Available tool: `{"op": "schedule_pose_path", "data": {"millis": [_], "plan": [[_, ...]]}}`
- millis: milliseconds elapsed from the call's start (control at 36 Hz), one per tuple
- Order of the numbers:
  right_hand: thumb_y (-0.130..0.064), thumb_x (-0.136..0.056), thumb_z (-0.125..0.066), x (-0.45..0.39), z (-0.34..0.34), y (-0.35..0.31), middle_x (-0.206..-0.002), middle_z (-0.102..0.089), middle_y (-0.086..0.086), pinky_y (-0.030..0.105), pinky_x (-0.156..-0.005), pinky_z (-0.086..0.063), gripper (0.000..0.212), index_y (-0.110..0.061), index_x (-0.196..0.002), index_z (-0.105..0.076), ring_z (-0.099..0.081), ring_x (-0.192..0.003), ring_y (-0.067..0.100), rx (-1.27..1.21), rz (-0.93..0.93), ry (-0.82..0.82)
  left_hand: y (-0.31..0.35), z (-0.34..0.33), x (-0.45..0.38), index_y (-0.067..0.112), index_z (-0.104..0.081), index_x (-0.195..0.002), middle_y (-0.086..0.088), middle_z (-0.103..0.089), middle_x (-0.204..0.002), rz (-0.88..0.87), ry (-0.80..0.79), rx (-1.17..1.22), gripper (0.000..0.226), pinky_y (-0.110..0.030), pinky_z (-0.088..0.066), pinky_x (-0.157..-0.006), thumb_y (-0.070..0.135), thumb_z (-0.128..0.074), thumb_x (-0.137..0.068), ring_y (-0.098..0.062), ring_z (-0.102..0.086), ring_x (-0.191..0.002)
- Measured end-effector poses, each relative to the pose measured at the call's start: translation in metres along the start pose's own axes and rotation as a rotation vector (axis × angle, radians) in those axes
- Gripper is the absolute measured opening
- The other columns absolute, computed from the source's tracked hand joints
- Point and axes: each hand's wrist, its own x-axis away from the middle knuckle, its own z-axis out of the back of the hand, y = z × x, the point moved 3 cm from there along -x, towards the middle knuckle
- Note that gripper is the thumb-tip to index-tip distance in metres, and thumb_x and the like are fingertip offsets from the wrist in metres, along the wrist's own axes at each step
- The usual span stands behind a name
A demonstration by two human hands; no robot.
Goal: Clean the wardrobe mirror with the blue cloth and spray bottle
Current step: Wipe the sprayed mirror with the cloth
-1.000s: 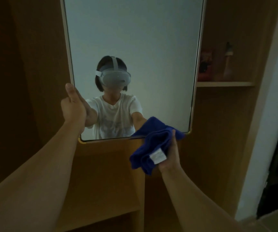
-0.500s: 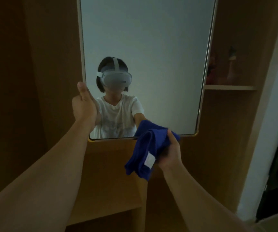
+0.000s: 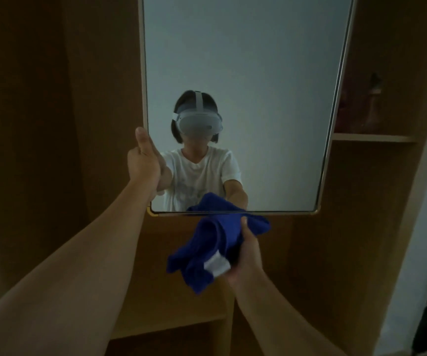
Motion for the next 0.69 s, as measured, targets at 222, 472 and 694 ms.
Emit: {"op": "schedule_pose_path", "data": {"millis": [222, 472, 694], "plan": [[-0.049, -0.08, -0.059, -0.006, -0.05, 0.056, -0.108, -0.068, 0.02, 0.043, -0.074, -0.056, 0.057, -0.006, -0.118, -0.063, -0.068, -0.093, 0.034, -0.045, -0.193, -0.194, 0.007, 0.01, 0.01, 0.031, -0.033, -0.06, 0.011, -0.039, -0.056, -0.054, -0.091, -0.013, 0.047, -0.019, -0.031, -0.047, 0.065, -0.019, -0.089, 0.0, -0.038, -0.042], [-0.033, -0.071, -0.068, -0.018, -0.091, 0.101, -0.123, -0.062, 0.017, 0.046, -0.088, -0.048, 0.046, -0.011, -0.111, -0.065, -0.059, -0.111, 0.032, 0.071, -0.296, -0.171, 0.009, 0.012, 0.013, 0.028, -0.039, -0.06, 0.007, -0.043, -0.06, -0.042, -0.172, -0.009, 0.051, -0.025, -0.035, -0.051, 0.066, -0.02, -0.088, -0.008, -0.04, -0.052], [-0.048, -0.062, -0.066, -0.022, -0.059, 0.07, -0.119, -0.063, 0.016, 0.041, -0.078, -0.048, 0.072, -0.01, -0.122, -0.058, -0.06, -0.106, 0.033, 0.226, -0.301, -0.082, 0.008, 0.006, 0.02, 0.024, -0.042, -0.059, 0.005, -0.045, -0.055, -0.083, -0.099, -0.008, 0.055, -0.022, -0.034, -0.047, 0.066, -0.02, -0.088, -0.007, -0.04, -0.047]]}}
